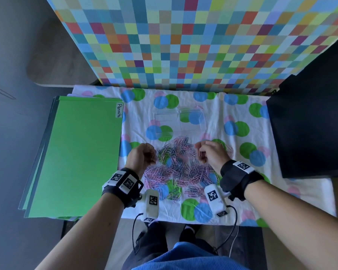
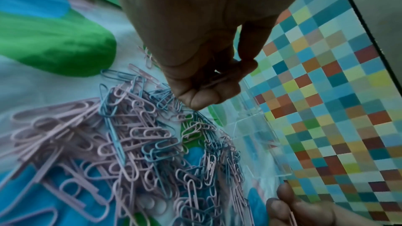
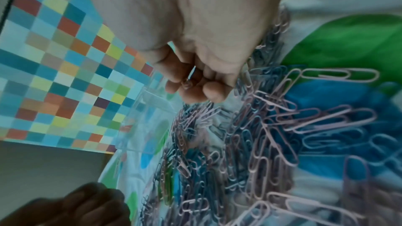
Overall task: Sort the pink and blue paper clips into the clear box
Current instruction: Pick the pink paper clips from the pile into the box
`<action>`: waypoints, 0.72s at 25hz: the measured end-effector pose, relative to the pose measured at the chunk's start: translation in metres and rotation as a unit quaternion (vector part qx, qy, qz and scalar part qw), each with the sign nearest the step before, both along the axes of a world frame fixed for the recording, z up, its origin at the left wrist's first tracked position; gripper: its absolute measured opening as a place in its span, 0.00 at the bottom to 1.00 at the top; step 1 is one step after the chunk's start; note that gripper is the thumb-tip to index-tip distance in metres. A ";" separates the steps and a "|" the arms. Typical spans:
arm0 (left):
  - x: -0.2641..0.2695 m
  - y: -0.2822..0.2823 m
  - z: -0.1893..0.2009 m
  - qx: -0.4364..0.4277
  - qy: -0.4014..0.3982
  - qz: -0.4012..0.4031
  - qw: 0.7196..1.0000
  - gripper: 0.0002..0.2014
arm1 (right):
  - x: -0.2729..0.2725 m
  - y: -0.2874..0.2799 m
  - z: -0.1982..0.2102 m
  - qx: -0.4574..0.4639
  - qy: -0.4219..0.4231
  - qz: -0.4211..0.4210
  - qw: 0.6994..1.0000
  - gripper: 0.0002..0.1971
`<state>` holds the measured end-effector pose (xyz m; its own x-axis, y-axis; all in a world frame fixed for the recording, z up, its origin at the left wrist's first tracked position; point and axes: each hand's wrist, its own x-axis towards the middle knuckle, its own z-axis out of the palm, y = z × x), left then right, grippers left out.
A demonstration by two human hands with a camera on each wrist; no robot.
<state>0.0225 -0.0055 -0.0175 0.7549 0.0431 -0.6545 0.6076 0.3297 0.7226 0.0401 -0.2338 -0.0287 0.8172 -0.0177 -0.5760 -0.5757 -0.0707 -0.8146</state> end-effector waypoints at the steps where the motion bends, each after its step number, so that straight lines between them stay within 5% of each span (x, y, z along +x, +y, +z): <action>1: 0.001 -0.002 0.000 -0.007 0.007 0.010 1.000 0.11 | -0.001 -0.001 -0.001 0.009 0.006 -0.009 1.000 0.12; 3: 0.003 -0.003 -0.003 0.007 0.026 0.015 1.000 0.12 | -0.001 -0.003 -0.005 -0.036 -0.001 0.000 0.999 0.11; 5: 0.004 -0.002 -0.005 0.143 0.009 -0.060 0.988 0.11 | -0.002 -0.006 -0.008 -0.182 -0.045 0.066 0.980 0.11; 8: 0.001 -0.005 -0.009 0.444 -0.042 -0.255 0.858 0.03 | -0.006 -0.005 -0.008 -0.327 -0.118 0.188 0.919 0.03; 12: -0.004 -0.011 -0.018 0.549 -0.092 -0.358 0.750 0.07 | -0.008 0.002 -0.006 -0.406 -0.154 0.277 0.857 0.03; 15: -0.002 -0.012 -0.019 0.564 -0.110 -0.366 0.732 0.05 | -0.006 0.003 -0.009 -0.419 -0.177 0.300 0.839 0.02; 18: -0.003 -0.011 -0.019 0.550 -0.114 -0.357 0.746 0.05 | -0.006 0.002 -0.011 -0.412 -0.190 0.323 0.831 0.04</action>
